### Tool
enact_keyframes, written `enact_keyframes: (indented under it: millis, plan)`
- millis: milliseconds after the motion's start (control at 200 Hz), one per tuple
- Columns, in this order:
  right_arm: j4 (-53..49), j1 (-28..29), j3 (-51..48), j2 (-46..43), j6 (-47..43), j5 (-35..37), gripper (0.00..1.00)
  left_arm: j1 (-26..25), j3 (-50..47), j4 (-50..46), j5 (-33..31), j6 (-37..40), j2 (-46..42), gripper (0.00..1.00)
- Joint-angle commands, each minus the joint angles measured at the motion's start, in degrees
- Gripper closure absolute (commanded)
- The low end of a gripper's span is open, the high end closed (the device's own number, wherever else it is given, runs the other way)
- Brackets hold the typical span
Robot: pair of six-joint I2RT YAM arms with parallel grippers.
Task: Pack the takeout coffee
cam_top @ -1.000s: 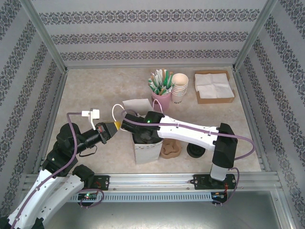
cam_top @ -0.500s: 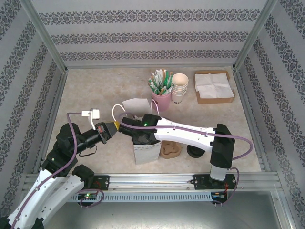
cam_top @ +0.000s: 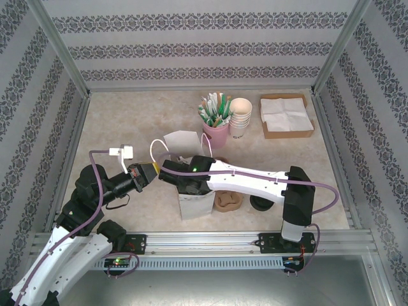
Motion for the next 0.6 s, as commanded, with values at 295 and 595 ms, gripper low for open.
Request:
enact_keyframes:
  millis: [295,595]
  plan:
    - [1.0,1.4,-8.1,5.7,1.4,-6.6,0.44,-0.9,1.2,0.9,0.2,-1.0,0.4,0.97]
    - [-3.0,1.3,-7.5,9.0,1.0,-5.1,0.44,-0.8,1.4,0.8,-0.1,-1.3,0.7,0.97]
